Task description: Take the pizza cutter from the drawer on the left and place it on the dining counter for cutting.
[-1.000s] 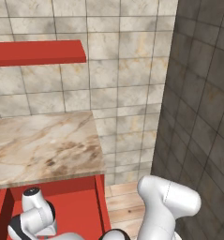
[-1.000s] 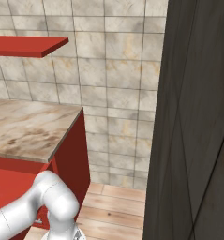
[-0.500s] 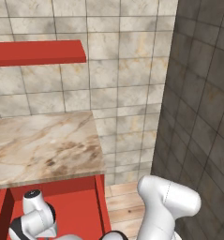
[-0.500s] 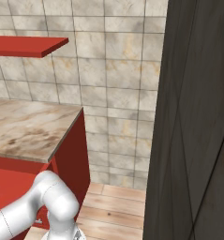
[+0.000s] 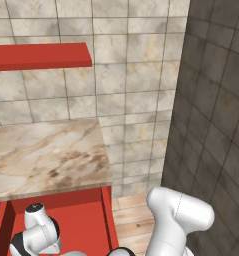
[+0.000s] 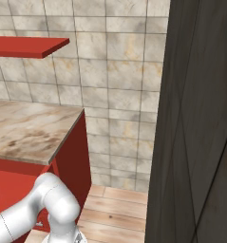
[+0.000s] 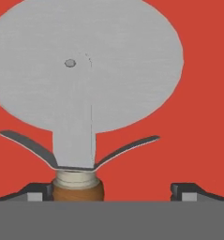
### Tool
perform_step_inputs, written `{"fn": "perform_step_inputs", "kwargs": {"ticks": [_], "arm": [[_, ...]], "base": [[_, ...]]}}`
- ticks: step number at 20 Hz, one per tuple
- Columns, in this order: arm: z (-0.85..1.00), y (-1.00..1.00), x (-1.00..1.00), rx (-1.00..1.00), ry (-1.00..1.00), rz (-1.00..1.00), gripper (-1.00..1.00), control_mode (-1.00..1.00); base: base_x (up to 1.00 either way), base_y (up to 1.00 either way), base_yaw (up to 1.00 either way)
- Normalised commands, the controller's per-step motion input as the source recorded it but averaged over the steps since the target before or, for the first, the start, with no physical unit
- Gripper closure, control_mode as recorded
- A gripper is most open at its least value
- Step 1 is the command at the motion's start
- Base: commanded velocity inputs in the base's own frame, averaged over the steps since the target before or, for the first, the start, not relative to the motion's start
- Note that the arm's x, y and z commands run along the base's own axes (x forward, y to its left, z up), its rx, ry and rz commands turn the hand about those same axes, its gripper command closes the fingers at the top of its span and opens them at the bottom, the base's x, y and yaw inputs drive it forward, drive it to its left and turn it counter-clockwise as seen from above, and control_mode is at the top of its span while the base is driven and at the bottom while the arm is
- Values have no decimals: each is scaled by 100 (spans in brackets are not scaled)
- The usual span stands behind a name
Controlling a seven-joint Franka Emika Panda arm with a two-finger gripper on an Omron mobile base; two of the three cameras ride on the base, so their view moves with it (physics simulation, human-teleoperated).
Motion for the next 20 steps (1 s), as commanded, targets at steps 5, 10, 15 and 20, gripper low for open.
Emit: {"fn": "perform_step_inputs", "kwargs": {"ticks": [5, 10, 15, 20], "arm": [[-10, 0, 0, 0, 0, 0, -100, -100], [-7, 8, 0, 0, 0, 0, -100, -100], [0, 7, 0, 0, 1, 0, -100, -100], [-6, 0, 0, 0, 0, 0, -100, -100]], "base": [[0, 0, 0], [0, 0, 0], [0, 0, 0], [0, 0, 0]]}}
